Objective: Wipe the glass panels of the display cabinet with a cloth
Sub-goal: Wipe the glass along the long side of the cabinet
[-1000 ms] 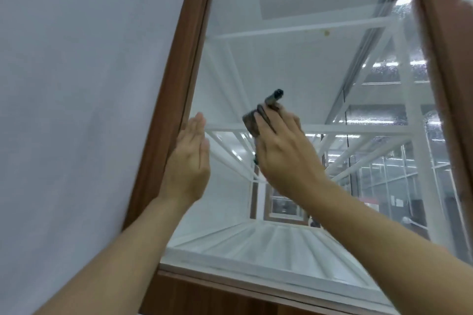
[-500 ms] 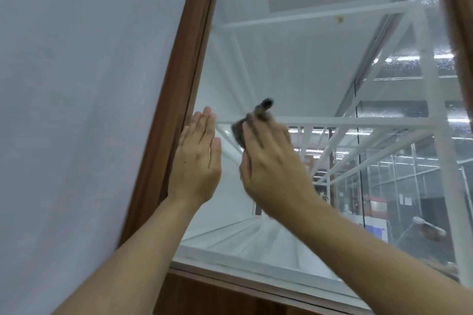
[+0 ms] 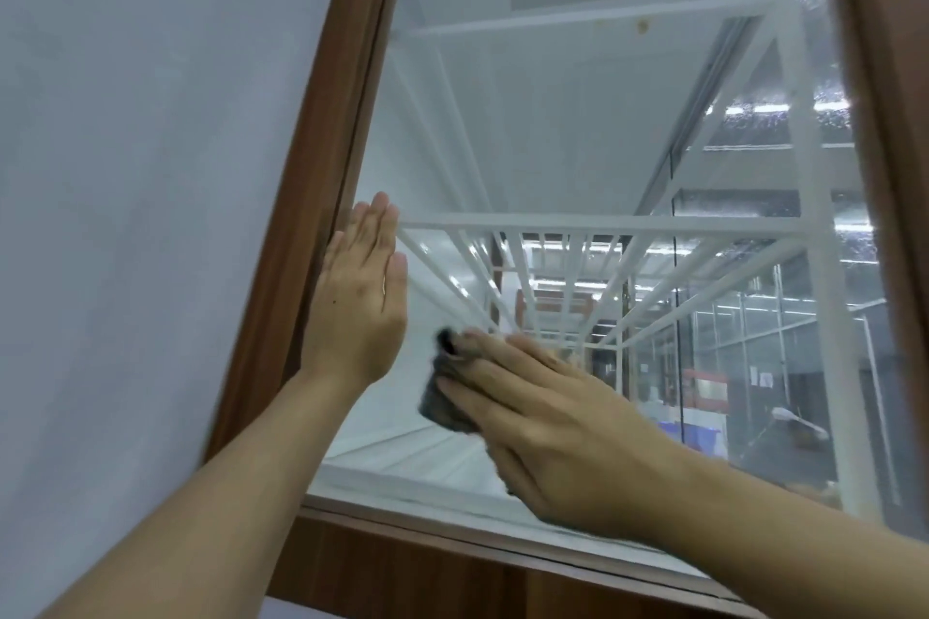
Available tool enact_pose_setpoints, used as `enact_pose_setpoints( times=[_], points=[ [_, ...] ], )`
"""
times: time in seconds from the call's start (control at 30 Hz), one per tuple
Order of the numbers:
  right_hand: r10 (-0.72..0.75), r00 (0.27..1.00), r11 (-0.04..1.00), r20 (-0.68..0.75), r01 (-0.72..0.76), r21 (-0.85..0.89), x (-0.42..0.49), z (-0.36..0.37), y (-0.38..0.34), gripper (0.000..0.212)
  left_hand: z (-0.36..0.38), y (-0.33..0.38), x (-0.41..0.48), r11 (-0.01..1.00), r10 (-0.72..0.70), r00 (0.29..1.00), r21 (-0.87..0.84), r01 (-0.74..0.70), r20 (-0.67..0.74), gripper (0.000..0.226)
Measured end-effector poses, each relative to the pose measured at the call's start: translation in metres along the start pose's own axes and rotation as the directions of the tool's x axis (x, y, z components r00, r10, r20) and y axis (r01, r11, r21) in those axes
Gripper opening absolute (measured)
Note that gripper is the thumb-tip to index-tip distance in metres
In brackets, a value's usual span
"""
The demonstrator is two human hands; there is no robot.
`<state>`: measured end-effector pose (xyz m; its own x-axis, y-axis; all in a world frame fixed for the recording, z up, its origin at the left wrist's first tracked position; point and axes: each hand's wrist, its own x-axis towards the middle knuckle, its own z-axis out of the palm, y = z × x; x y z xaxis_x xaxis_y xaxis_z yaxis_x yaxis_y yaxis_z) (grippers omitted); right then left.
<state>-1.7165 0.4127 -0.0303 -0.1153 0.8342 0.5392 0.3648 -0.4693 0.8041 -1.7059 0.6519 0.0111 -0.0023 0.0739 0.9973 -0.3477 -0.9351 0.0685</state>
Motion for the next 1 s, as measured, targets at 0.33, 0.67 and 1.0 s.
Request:
enact_pose_setpoints(
  times=[0.33, 0.67, 1.0],
  points=[
    [0.317, 0.930, 0.948, -0.188, -0.302, 0.104, 0.036, 0.010, 0.006, 0.052, 0.000, 0.004, -0.002, 0.999, -0.028, 1.000, 0.020, 0.028, 0.005, 0.058],
    [0.609, 0.735, 0.788, -0.298, -0.603, 0.124, 0.045, -0.013, 0.068, 0.055, 0.015, 0.063, -0.006, 0.995, -0.058, 0.998, -0.088, 0.055, -0.028, 0.058],
    [0.592, 0.757, 0.801, -0.275, -0.590, 0.100, 0.002, -0.017, 0.066, 0.053, 0.027, 0.067, -0.015, 1.000, 0.001, 1.000, -0.002, -0.001, 0.011, 0.057]
  ],
)
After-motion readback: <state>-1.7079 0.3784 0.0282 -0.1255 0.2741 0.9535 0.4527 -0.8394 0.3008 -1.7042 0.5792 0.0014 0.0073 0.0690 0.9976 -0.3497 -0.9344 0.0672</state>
